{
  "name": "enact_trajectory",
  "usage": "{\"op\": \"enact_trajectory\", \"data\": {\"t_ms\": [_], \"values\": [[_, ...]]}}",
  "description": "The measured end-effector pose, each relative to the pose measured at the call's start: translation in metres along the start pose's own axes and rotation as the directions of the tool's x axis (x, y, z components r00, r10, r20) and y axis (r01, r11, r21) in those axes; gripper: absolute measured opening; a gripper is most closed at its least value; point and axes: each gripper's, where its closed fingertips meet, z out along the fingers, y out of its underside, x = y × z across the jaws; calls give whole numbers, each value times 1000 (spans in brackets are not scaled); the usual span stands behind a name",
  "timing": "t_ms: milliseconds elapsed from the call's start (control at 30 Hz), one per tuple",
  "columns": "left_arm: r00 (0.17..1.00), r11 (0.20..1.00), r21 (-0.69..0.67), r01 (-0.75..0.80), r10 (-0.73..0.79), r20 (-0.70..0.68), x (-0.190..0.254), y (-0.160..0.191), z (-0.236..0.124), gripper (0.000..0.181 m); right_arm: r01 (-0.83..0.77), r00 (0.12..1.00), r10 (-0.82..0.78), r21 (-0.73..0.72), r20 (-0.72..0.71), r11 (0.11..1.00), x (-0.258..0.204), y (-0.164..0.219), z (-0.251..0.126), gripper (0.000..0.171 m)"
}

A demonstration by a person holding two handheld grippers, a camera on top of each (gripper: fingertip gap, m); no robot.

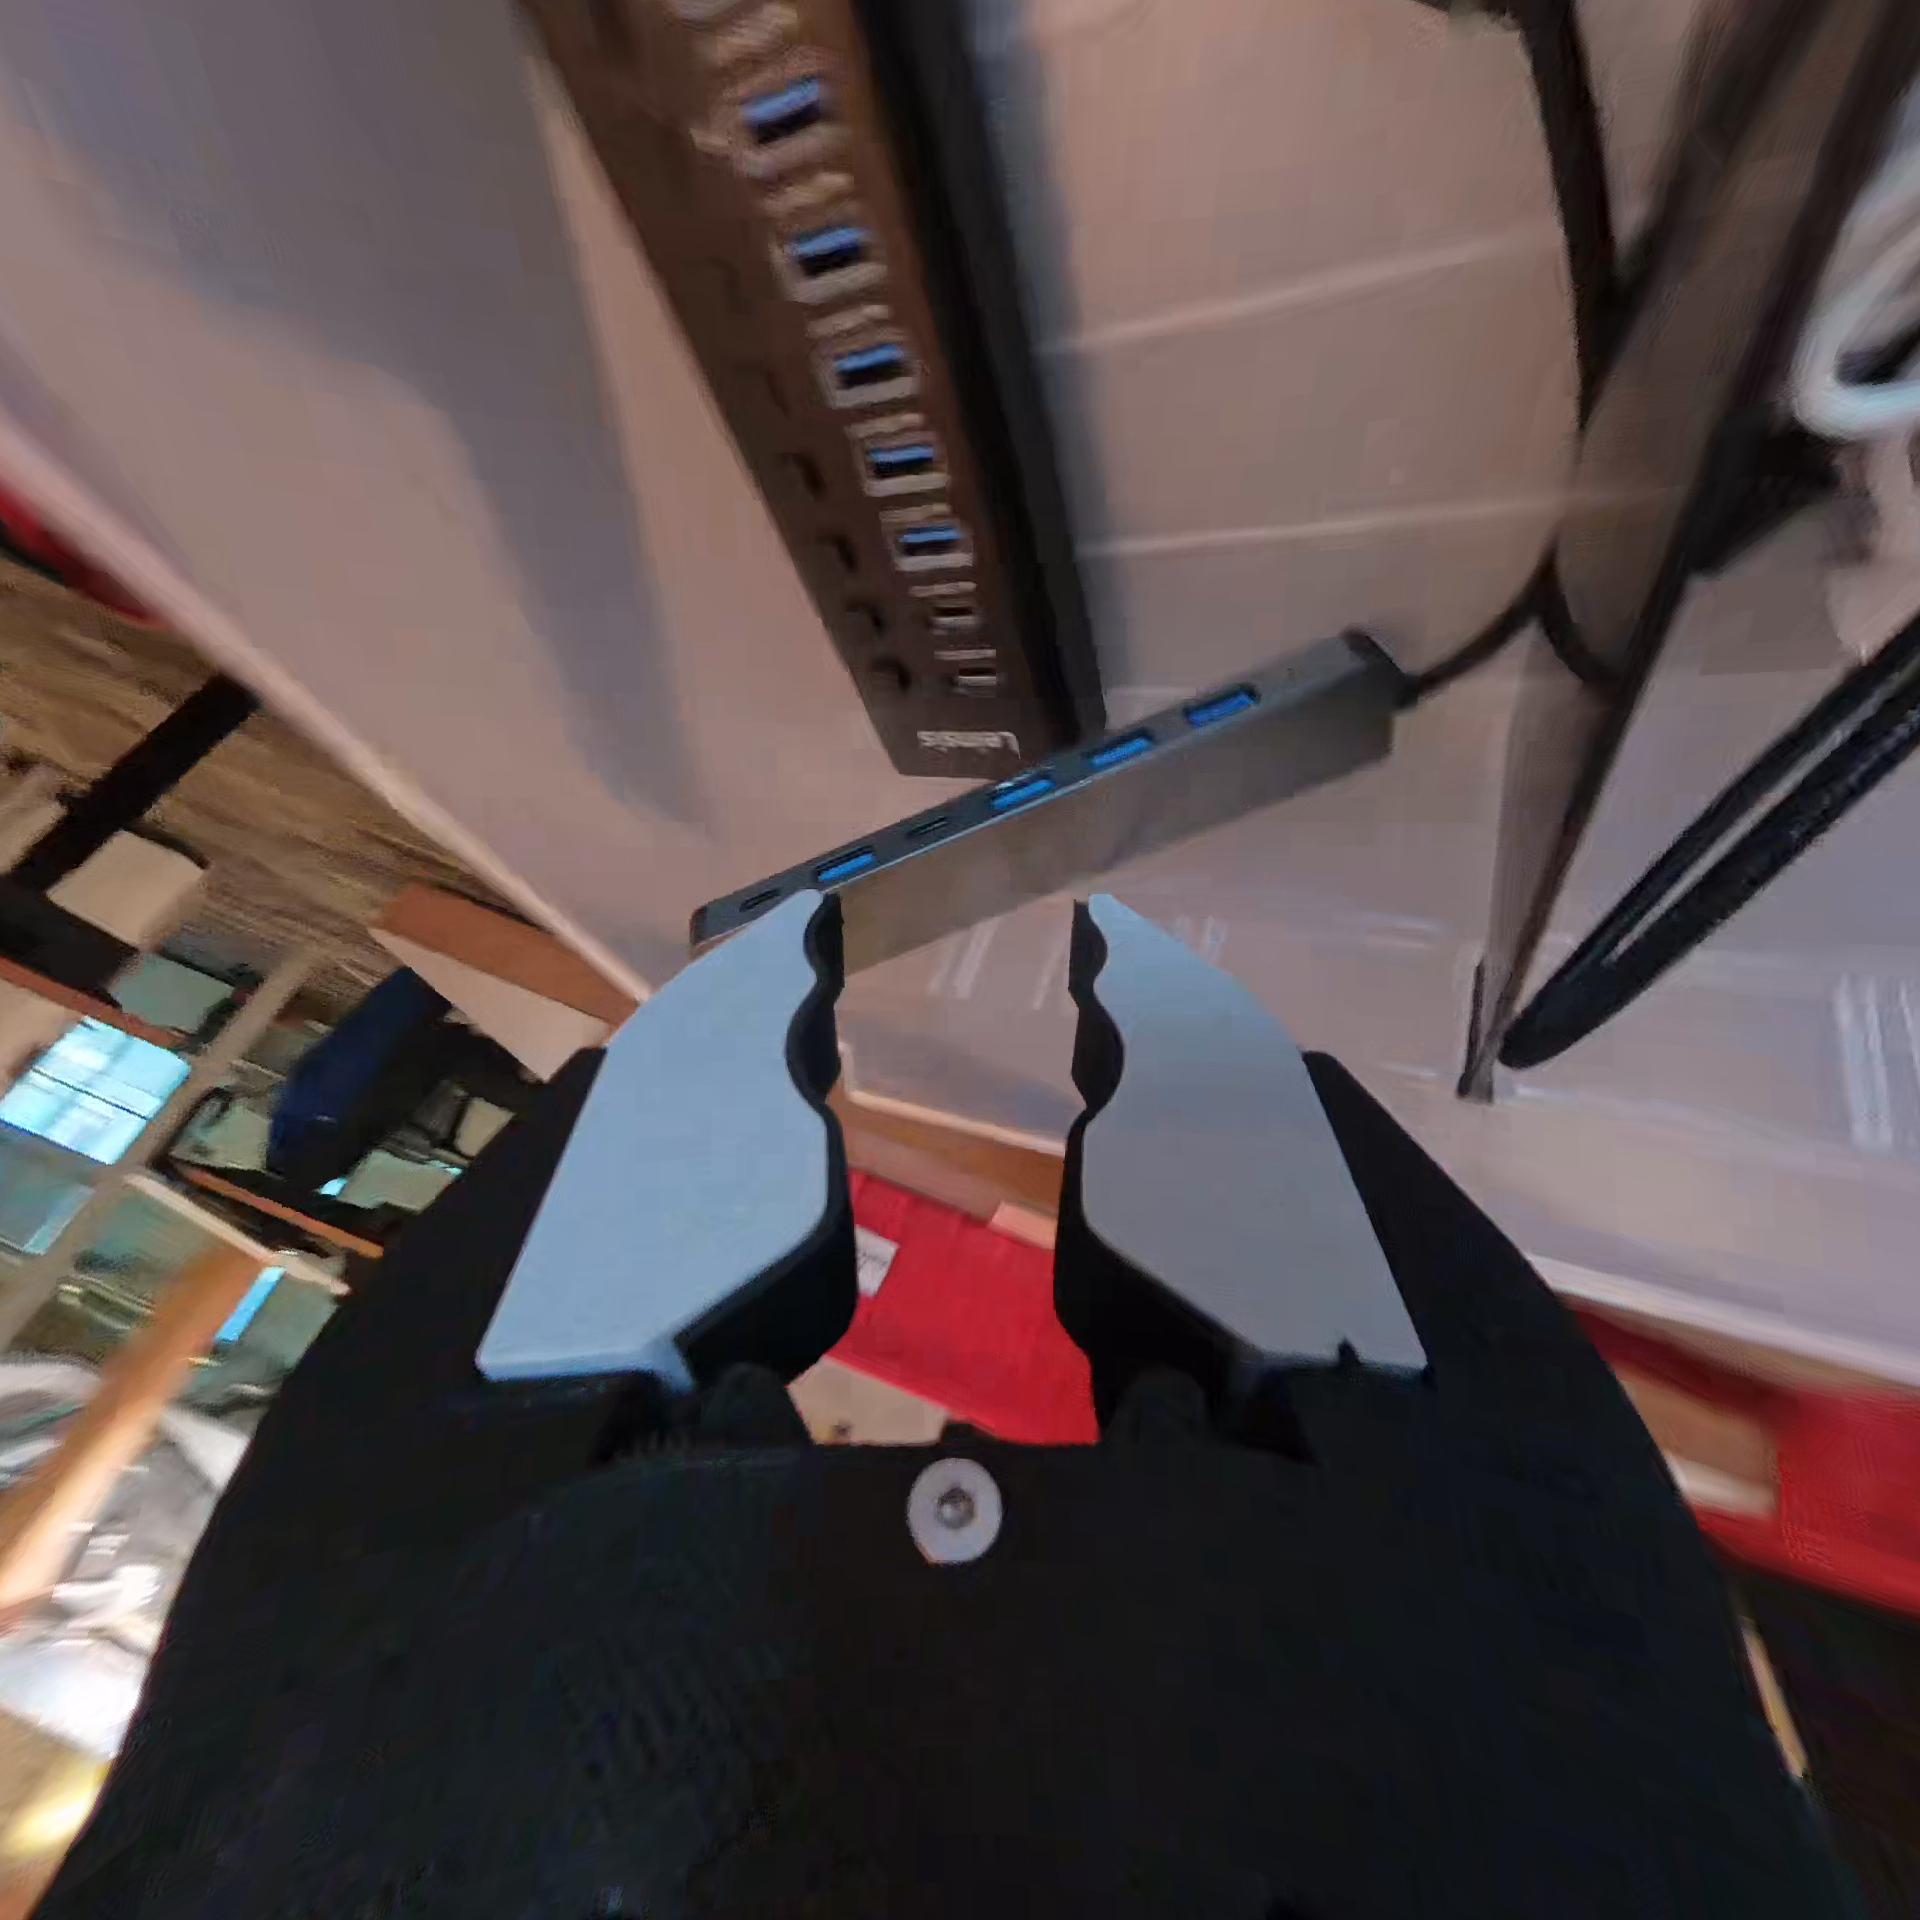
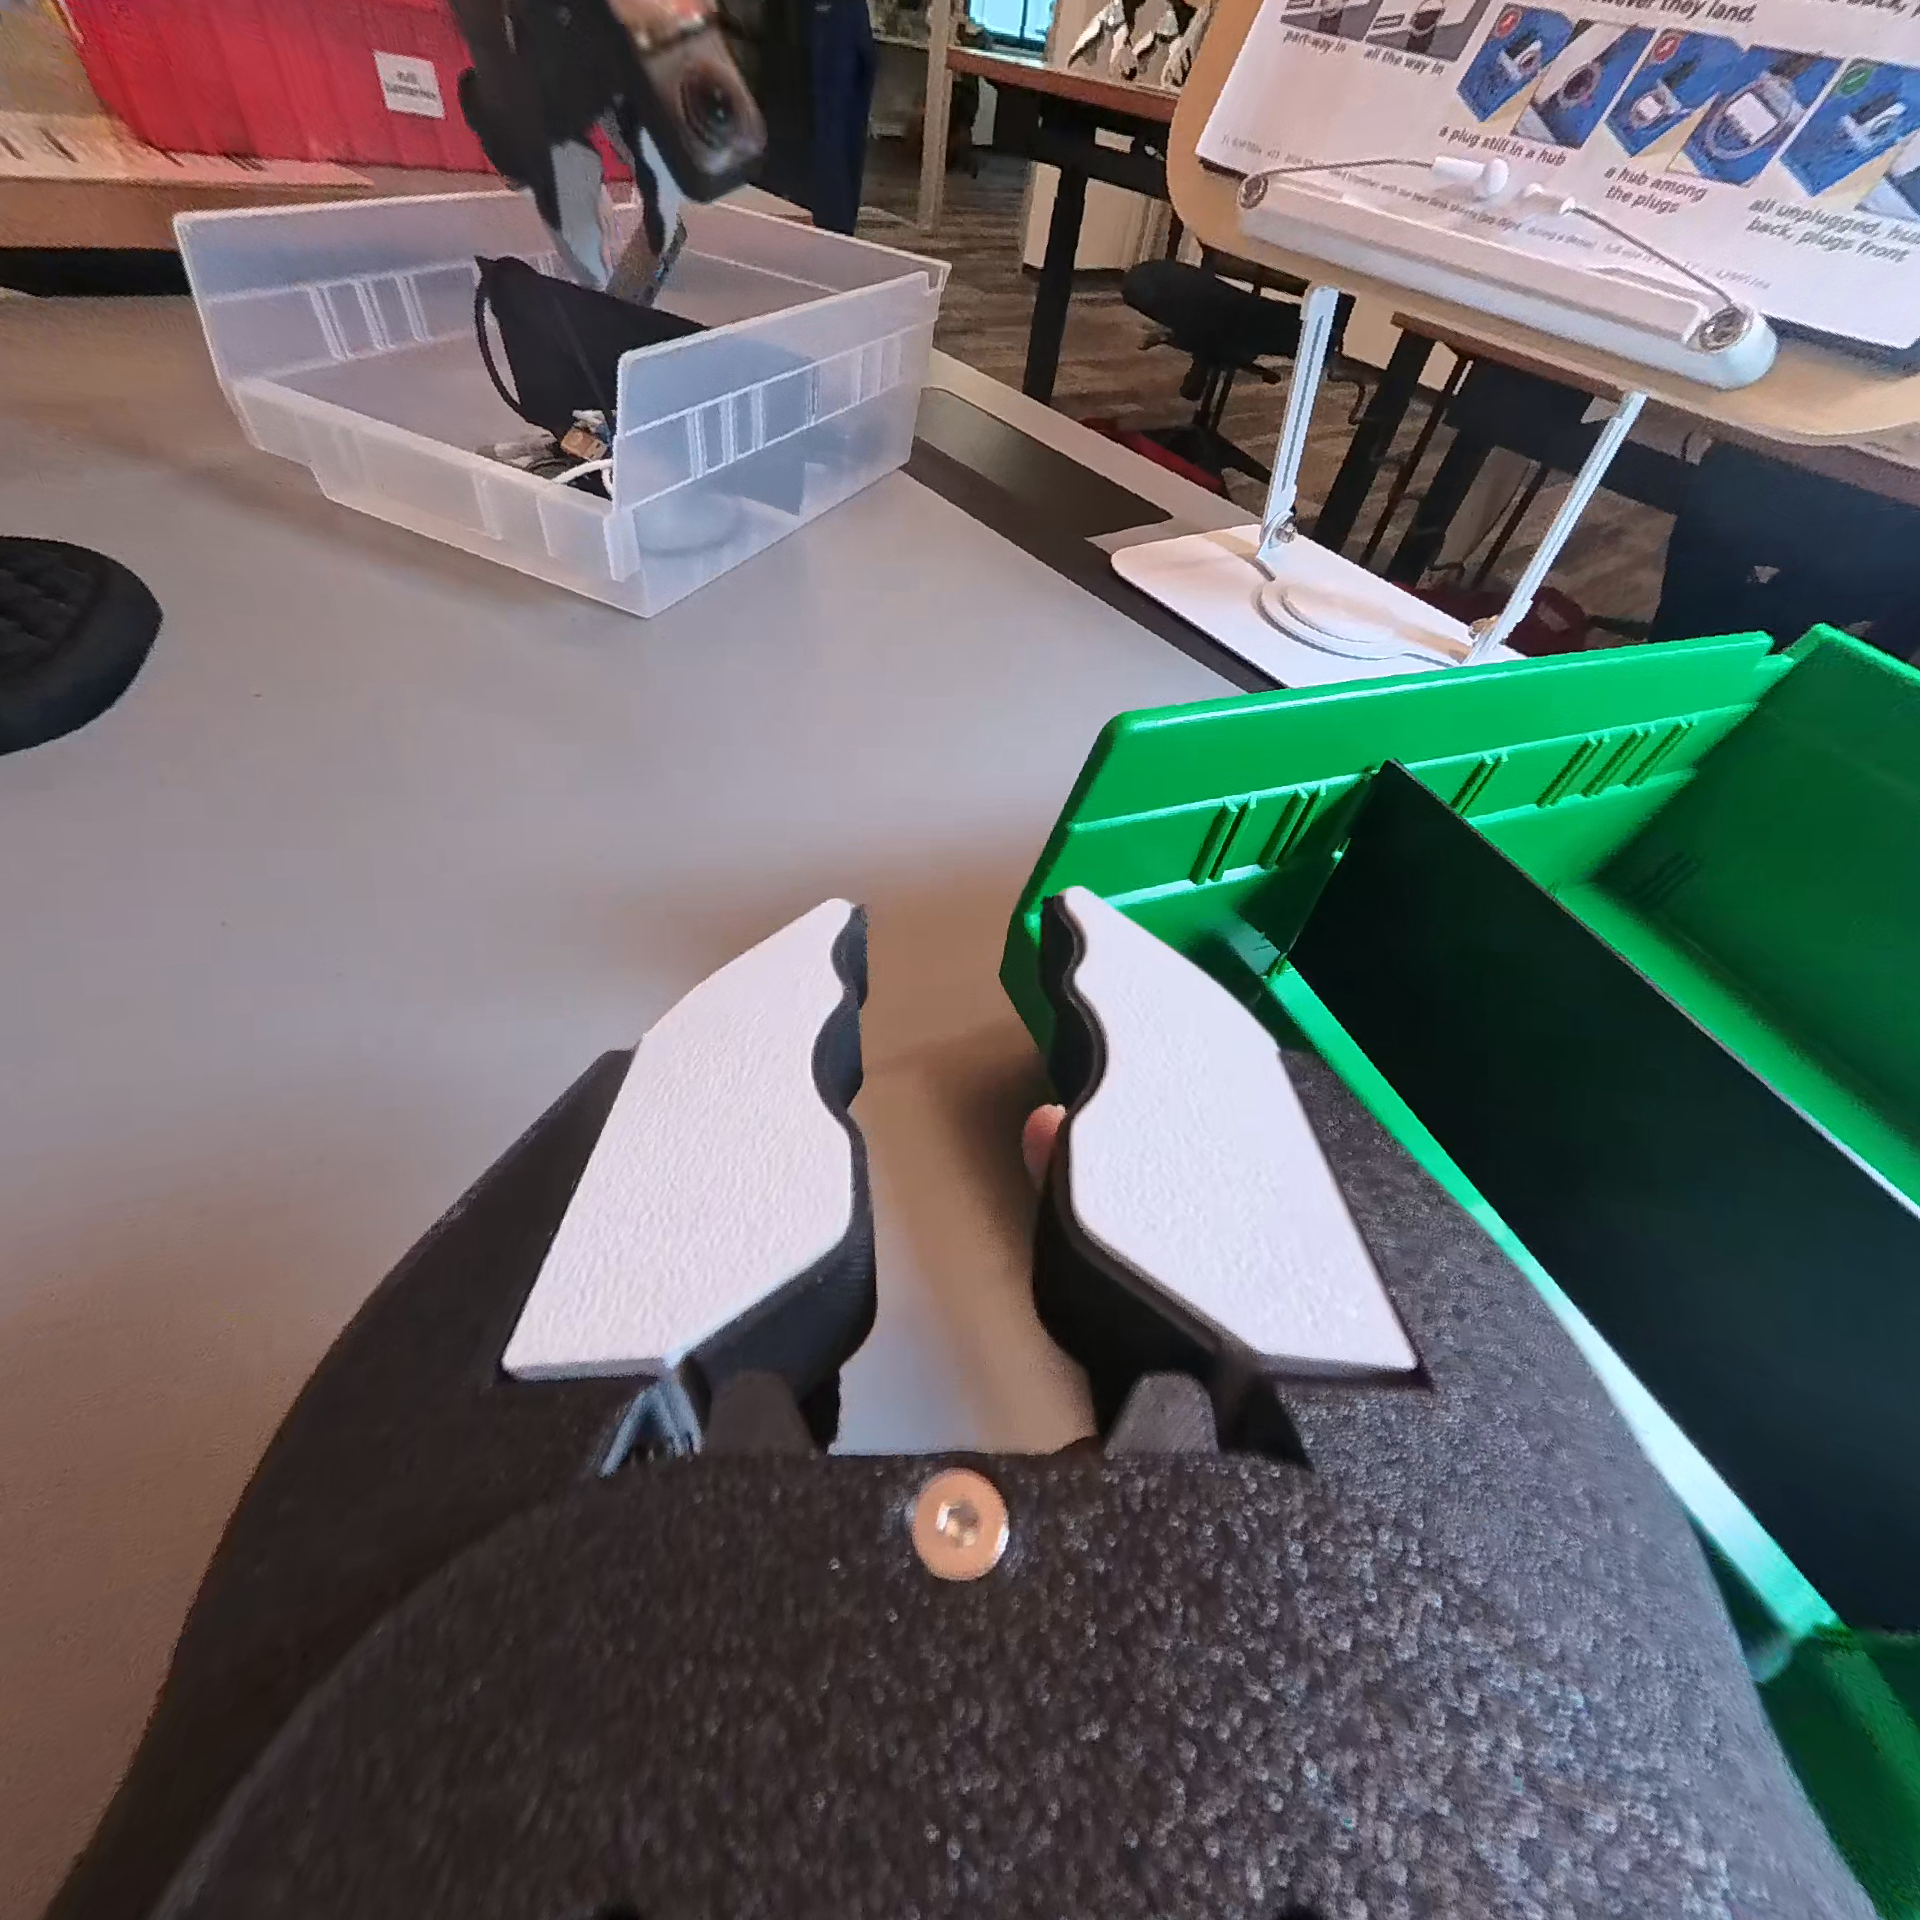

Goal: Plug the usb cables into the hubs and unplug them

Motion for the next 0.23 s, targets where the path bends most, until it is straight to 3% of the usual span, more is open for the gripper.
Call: {"op": "enact_trajectory", "data": {"t_ms": [33,167,233], "values": [[998,998,-34,-60,59,-23,3,-1,2,44,-4,1000,4,0,8,1000,-1,0,1,32],[968,960,-144,-241,227,-106,8,-4,14,50,-41,998,41,-2,45,999,-4,1,3,31],[951,949,-141,-281,255,-176,14,-8,21,45,-47,998,47,-10,44,999,-3,4,3,31]]}}
